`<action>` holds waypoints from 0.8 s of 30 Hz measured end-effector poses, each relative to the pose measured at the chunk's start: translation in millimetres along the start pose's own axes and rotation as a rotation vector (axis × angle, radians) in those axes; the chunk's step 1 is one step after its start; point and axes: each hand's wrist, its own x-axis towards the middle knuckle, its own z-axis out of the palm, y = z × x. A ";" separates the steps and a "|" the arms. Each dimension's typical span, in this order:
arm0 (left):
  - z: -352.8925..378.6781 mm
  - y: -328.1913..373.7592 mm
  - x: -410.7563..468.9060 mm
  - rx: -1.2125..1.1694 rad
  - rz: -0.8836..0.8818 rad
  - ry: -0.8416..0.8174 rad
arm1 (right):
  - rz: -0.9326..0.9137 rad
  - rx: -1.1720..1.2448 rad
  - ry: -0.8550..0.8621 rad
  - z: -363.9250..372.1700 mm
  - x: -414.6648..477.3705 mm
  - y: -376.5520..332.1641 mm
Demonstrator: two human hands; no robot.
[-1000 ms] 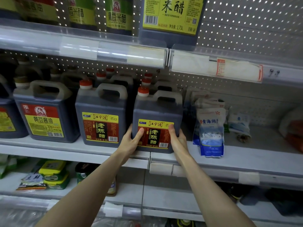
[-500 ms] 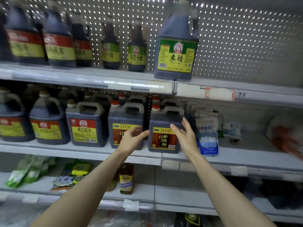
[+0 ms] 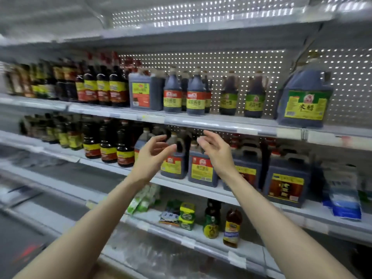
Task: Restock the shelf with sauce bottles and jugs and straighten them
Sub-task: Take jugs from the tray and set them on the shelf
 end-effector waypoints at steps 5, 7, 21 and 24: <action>-124.2 11.1 -20.4 0.063 0.015 0.216 | -0.061 0.123 -0.166 117.5 3.5 -40.7; -168.0 9.9 -23.6 0.088 0.020 0.291 | -0.082 0.158 -0.221 162.7 7.8 -51.8; -423.8 -61.3 31.2 0.231 -0.005 0.564 | -0.122 0.330 -0.434 477.8 88.3 -39.9; -484.2 -77.2 72.3 0.275 -0.016 0.543 | -0.103 0.355 -0.417 546.7 127.8 -37.8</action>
